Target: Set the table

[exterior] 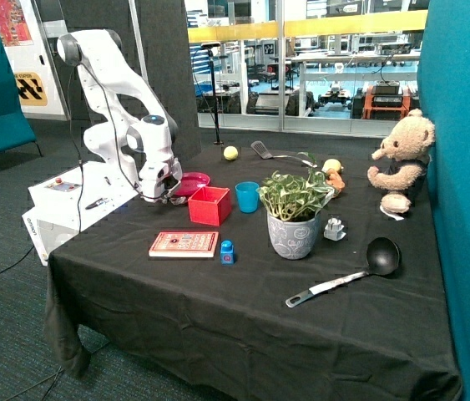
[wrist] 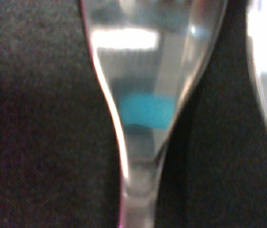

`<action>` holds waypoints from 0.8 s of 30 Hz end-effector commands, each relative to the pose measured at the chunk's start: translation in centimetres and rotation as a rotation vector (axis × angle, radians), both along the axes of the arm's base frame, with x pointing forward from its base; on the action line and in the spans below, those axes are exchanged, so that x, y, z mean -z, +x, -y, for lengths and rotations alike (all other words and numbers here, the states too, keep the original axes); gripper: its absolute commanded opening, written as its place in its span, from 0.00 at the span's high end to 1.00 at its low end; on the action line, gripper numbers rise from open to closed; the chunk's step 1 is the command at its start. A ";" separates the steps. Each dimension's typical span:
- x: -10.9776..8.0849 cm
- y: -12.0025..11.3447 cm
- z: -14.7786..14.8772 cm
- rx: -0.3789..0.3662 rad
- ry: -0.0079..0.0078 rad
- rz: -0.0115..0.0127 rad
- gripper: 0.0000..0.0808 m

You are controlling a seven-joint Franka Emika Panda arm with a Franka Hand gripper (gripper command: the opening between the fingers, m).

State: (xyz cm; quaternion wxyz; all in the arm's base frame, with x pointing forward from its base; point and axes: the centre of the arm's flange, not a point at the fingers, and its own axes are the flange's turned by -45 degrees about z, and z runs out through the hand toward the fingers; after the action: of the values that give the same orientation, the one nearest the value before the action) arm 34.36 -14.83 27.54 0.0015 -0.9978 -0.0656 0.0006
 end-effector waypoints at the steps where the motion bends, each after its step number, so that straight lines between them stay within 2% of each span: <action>1: 0.0 -0.4 0.5 0.002 -0.0029 0.0013 0.65; 9: -0.3 0.0 -0.2 -0.028 -0.0029 0.0013 0.25; 12: -0.4 0.2 -0.4 -0.033 -0.0029 0.0013 0.19; 14: -0.4 0.4 -0.7 -0.042 -0.0029 0.0014 0.10; 18: -0.5 0.5 -1.0 -0.049 -0.0029 0.0014 0.02; 24: -0.5 0.6 -1.0 -0.050 -0.0029 0.0014 0.00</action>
State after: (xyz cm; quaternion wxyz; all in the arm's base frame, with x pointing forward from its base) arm 34.66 -14.16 27.79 -0.0011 -0.9964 -0.0849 -0.0023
